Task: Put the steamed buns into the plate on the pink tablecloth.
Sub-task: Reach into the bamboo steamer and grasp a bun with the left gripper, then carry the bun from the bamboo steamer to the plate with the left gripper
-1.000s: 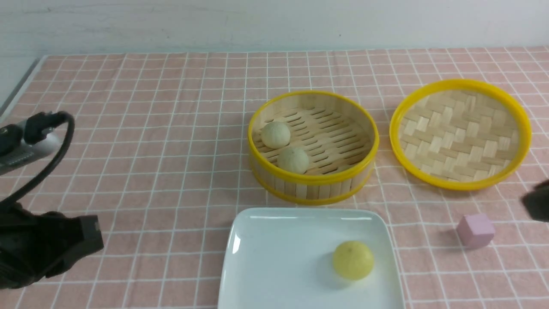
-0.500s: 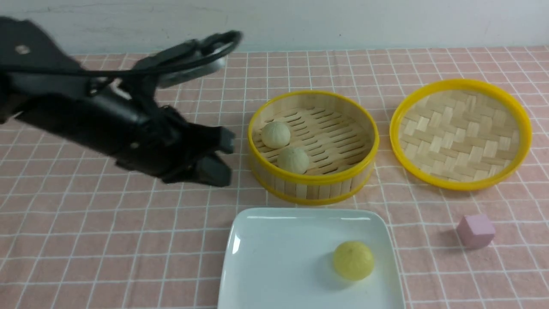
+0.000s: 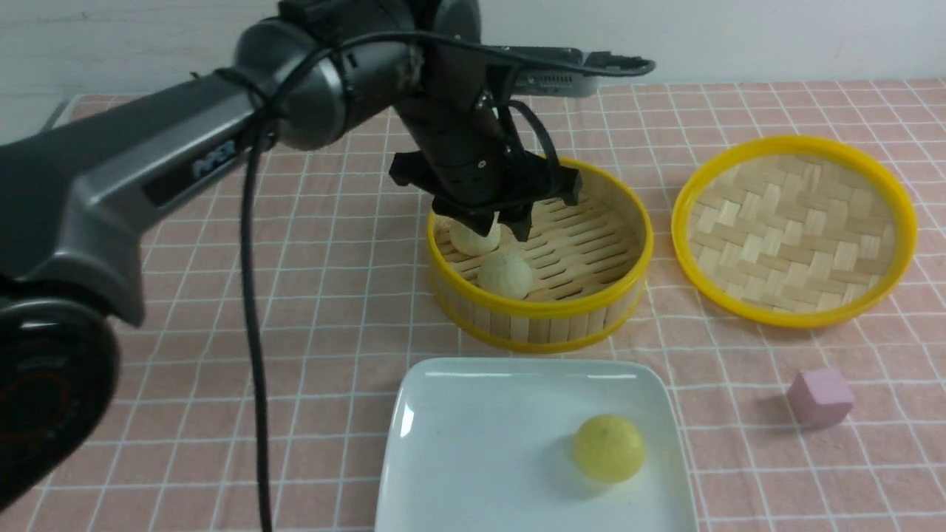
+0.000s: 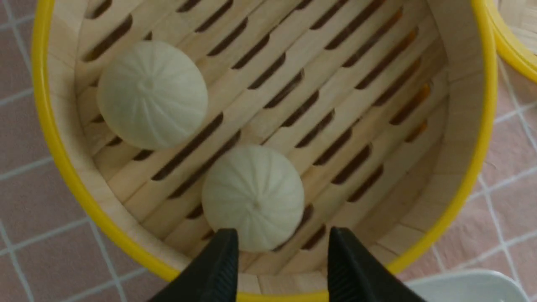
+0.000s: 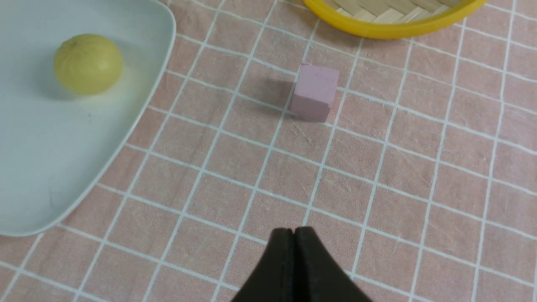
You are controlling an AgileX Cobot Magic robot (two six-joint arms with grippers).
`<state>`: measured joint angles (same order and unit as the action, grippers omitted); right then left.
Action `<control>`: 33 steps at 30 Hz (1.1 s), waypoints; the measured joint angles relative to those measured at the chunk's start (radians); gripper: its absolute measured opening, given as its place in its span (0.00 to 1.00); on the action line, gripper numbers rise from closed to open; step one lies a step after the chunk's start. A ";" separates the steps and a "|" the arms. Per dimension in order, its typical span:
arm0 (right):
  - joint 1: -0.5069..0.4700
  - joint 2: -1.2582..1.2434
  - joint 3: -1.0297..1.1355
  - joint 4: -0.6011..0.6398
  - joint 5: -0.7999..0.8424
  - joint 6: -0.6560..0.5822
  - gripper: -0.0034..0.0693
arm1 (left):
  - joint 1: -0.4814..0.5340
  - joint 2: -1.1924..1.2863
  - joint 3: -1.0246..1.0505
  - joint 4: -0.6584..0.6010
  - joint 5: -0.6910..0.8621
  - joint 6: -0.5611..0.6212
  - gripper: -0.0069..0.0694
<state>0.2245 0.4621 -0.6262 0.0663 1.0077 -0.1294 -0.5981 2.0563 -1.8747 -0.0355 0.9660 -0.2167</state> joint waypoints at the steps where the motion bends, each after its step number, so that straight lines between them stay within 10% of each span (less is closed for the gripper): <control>1: 0.000 0.000 0.000 0.000 0.000 0.000 0.04 | -0.002 0.025 -0.026 0.018 0.008 -0.012 0.52; 10: 0.000 0.000 0.000 0.000 -0.001 0.000 0.05 | -0.002 0.156 -0.053 0.050 0.010 -0.033 0.50; 16: 0.000 0.000 0.000 0.001 -0.004 0.000 0.05 | -0.002 0.146 -0.081 0.026 0.035 -0.034 0.15; 33: 0.000 -0.001 0.000 0.000 -0.006 0.000 0.07 | -0.039 -0.337 -0.040 -0.001 0.276 -0.010 0.13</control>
<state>0.2245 0.4614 -0.6262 0.0663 1.0014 -0.1294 -0.6375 1.7193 -1.9148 -0.0365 1.2418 -0.2268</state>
